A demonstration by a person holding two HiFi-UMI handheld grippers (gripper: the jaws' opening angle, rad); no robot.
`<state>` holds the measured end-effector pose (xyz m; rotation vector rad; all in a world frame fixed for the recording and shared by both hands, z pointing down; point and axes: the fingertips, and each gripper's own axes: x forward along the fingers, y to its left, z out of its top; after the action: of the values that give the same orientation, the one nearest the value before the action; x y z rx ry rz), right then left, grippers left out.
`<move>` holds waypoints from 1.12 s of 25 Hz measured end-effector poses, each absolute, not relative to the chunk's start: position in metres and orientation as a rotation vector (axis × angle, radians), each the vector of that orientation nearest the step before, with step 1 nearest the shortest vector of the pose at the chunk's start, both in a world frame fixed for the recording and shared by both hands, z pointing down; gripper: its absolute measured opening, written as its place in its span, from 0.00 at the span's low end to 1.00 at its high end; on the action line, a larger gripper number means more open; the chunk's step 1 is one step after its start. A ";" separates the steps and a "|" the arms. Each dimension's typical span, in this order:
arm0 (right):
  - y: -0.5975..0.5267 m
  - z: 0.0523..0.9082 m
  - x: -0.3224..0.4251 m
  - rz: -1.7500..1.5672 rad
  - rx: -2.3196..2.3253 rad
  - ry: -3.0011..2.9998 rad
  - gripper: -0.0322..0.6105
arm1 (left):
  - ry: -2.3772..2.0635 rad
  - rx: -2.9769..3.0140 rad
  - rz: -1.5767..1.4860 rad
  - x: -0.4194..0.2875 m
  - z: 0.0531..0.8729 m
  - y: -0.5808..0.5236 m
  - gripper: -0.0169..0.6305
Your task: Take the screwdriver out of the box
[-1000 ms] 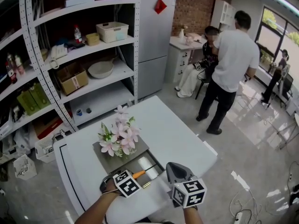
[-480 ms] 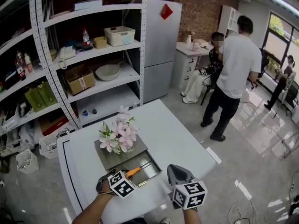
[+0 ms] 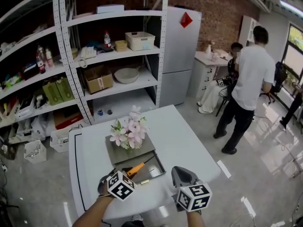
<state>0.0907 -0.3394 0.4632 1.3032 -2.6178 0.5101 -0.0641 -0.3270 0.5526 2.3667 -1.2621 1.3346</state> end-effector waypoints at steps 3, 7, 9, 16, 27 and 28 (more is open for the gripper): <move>-0.335 0.457 0.090 0.489 1.262 -2.643 0.06 | -1.350 2.369 1.252 -0.063 0.534 -0.320 0.20; -0.327 0.450 0.089 0.463 1.212 -2.676 0.06 | -1.453 2.382 1.083 -0.060 0.508 -0.309 0.20; -0.324 0.447 0.088 0.446 1.187 -2.694 0.06 | -1.506 2.380 0.975 -0.060 0.495 -0.303 0.20; -0.316 0.429 0.088 0.392 1.124 -2.746 0.06 | -1.728 2.332 0.682 -0.073 0.450 -0.284 0.20; -0.299 0.412 0.096 0.306 1.072 -2.802 0.06 | -2.009 2.191 0.297 -0.093 0.409 -0.241 0.20; -0.297 0.411 0.097 0.299 1.069 -2.804 0.06 | -2.025 2.181 0.270 -0.094 0.407 -0.238 0.20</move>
<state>0.0969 -0.2969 0.4111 1.0688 -2.8043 0.2995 -0.0942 -0.2379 0.4069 2.1805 -2.0247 0.2703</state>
